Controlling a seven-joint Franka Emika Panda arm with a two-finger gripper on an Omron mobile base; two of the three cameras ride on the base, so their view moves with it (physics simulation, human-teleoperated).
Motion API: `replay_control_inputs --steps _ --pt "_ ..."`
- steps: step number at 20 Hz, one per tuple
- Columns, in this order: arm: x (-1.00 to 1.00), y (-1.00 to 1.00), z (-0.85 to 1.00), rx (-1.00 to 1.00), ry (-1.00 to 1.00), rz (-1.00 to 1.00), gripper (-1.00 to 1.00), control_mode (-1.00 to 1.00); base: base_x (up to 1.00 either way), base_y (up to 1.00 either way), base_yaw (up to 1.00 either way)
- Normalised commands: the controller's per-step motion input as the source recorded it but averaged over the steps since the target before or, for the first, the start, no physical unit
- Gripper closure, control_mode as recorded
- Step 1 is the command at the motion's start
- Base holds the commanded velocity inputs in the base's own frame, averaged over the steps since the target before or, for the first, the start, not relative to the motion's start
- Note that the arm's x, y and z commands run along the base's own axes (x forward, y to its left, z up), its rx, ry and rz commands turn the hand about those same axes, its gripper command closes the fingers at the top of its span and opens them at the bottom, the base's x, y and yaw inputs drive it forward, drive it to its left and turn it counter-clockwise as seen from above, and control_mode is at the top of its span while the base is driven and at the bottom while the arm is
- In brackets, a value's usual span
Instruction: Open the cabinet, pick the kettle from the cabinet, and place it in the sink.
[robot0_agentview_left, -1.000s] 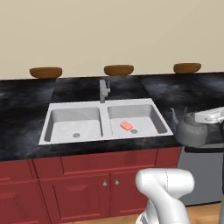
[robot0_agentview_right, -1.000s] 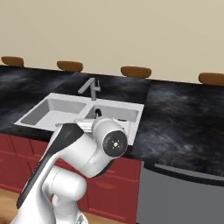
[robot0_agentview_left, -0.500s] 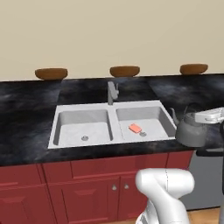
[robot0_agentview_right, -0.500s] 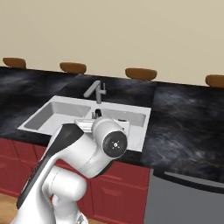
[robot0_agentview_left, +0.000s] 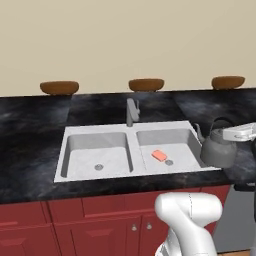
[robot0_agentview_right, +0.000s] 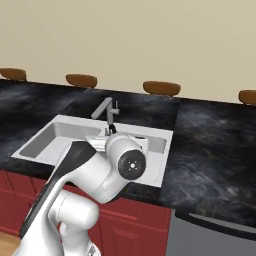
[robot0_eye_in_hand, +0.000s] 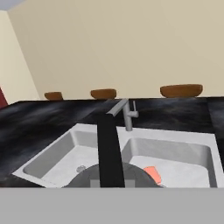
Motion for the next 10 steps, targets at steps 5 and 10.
replay_control_inputs --steps 5,10 --pt "0.00 0.00 0.00 0.00 0.00 0.00 1.00 1.00 0.23 0.26 0.00" --pt "0.00 0.00 0.00 0.00 0.00 0.00 1.00 1.00 0.10 0.33 0.00"
